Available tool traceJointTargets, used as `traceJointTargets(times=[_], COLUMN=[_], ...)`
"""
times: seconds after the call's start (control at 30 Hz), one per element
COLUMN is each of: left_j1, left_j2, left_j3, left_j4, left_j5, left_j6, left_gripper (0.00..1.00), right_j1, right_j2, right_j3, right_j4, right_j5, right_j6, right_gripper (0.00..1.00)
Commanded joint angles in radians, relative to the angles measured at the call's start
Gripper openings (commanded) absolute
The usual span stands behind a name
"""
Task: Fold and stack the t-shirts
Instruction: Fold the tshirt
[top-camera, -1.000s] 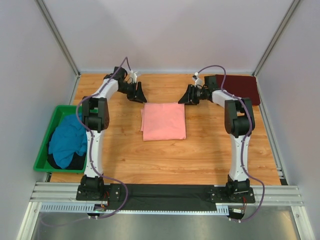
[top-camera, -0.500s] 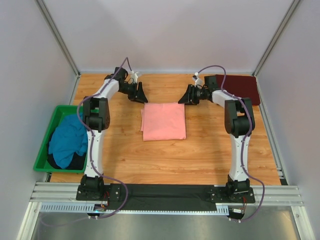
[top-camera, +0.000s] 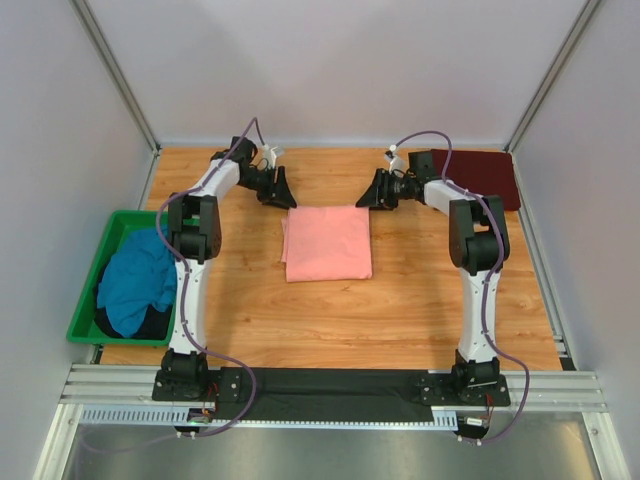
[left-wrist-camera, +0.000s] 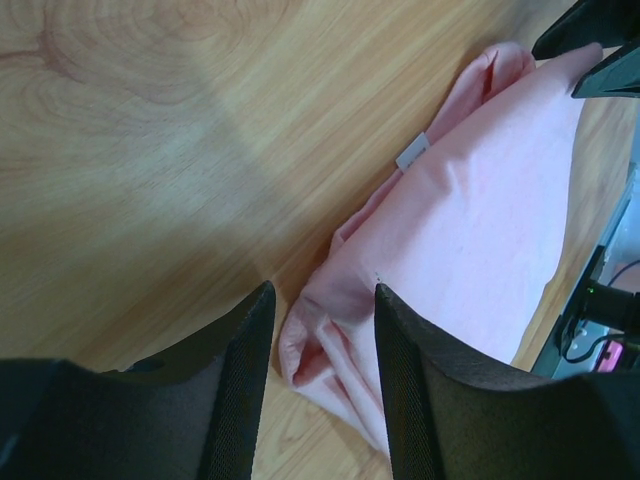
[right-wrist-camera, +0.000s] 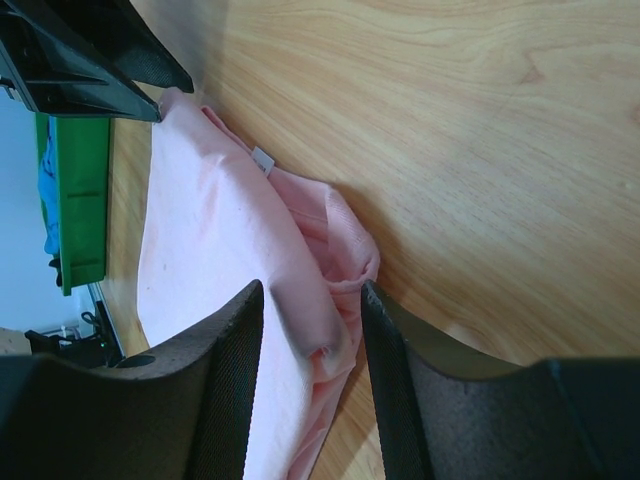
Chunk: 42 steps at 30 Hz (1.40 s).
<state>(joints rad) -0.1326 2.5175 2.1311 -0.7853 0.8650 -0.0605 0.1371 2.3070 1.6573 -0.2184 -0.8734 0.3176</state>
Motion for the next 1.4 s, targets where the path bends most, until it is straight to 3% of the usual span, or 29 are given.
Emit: traceJointTargets(times=[0.0, 0.27, 0.4, 0.43, 0.53, 0.6, 0.7, 0.93, 1.13, 1.37], left_j1=[-0.012, -0.027, -0.029, -0.027, -0.028, -0.029, -0.029, -0.032, -0.041, -0.036], left_j2=[0.003, 0.003, -0.006, -0.009, -0.029, -0.055, -0.115, -0.324, -0.5, -0.573], left_j3=[0.041, 0.044, 0.052, 0.05, 0.046, 0.035, -0.017, -0.232, -0.388, -0.404], left_j4=[0.014, 0.037, 0.021, 0.015, 0.011, 0.008, 0.032, 0.152, 0.167, 0.086], left_j5=[0.045, 0.072, 0.074, 0.071, 0.075, 0.06, 0.025, -0.072, -0.286, -0.391], left_j6=[-0.004, -0.038, -0.036, -0.038, -0.047, -0.067, -0.11, -0.254, -0.35, -0.415], left_gripper=[0.51, 0.46, 0.34, 0.26, 0.07, 0.0, 0.0, 0.0, 0.0, 0.0], right_j1=[0.006, 0.009, 0.007, 0.007, 0.009, 0.012, 0.018, 0.035, 0.055, 0.075], right_j2=[0.031, 0.038, 0.032, 0.031, 0.025, 0.012, -0.02, -0.099, -0.153, -0.13], right_j3=[0.042, 0.067, 0.071, 0.073, 0.082, 0.085, 0.079, 0.044, 0.022, 0.062], right_j4=[0.036, 0.025, 0.027, 0.025, 0.021, 0.017, 0.008, 0.01, 0.071, 0.123], right_j5=[-0.025, -0.032, -0.032, -0.032, -0.029, -0.022, -0.021, -0.032, -0.052, -0.081], right_j6=[0.009, 0.011, 0.012, 0.012, 0.014, 0.015, 0.014, 0.009, 0.063, 0.127], right_gripper=[0.46, 0.45, 0.43, 0.42, 0.27, 0.12, 0.0, 0.0, 0.0, 0.0])
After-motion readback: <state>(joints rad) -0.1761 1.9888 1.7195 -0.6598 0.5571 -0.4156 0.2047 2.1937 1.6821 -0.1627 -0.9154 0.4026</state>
